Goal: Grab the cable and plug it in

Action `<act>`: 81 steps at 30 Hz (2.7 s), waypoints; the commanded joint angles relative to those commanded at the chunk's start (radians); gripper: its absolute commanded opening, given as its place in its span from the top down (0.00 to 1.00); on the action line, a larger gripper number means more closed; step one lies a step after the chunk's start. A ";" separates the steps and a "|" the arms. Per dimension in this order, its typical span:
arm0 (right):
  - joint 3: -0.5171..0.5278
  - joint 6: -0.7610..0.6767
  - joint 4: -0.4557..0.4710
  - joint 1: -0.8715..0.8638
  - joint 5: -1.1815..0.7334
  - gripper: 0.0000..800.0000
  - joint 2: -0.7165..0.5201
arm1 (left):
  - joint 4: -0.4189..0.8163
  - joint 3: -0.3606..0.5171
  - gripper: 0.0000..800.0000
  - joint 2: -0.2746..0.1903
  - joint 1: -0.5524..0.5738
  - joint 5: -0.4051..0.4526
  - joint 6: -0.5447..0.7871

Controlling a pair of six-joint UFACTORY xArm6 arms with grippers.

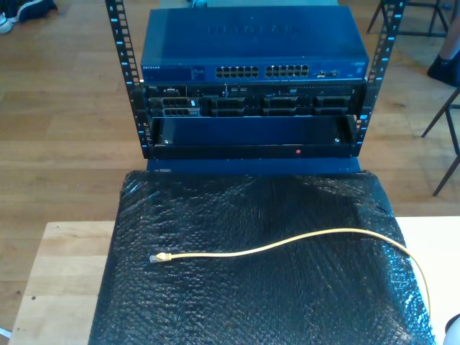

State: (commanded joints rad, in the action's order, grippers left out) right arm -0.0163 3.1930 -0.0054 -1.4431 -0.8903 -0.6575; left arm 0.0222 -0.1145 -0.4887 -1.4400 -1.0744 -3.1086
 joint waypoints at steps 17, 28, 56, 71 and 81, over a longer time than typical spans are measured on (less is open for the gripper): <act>0.000 0.000 0.000 0.000 0.000 0.00 0.000 | 0.000 0.000 0.00 0.000 0.000 0.002 0.000; 0.000 0.000 0.000 0.000 0.000 0.00 0.000 | 0.000 0.000 0.00 0.000 0.000 0.002 0.000; 0.000 -0.002 -0.003 0.000 0.000 0.00 0.000 | 0.000 0.000 0.00 0.000 0.000 0.002 0.000; -0.002 -0.005 -0.003 -0.002 0.000 0.00 0.000 | 0.002 0.002 0.00 0.000 0.002 -0.008 -0.003; -0.037 -0.038 -0.003 -0.002 -0.038 0.00 -0.003 | 0.005 -0.026 0.00 -0.012 0.002 -0.031 -0.011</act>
State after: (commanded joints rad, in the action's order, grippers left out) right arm -0.0531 3.1546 -0.0084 -1.4446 -0.9287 -0.6605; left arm 0.0269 -0.1406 -0.5010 -1.4385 -1.1051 -3.1193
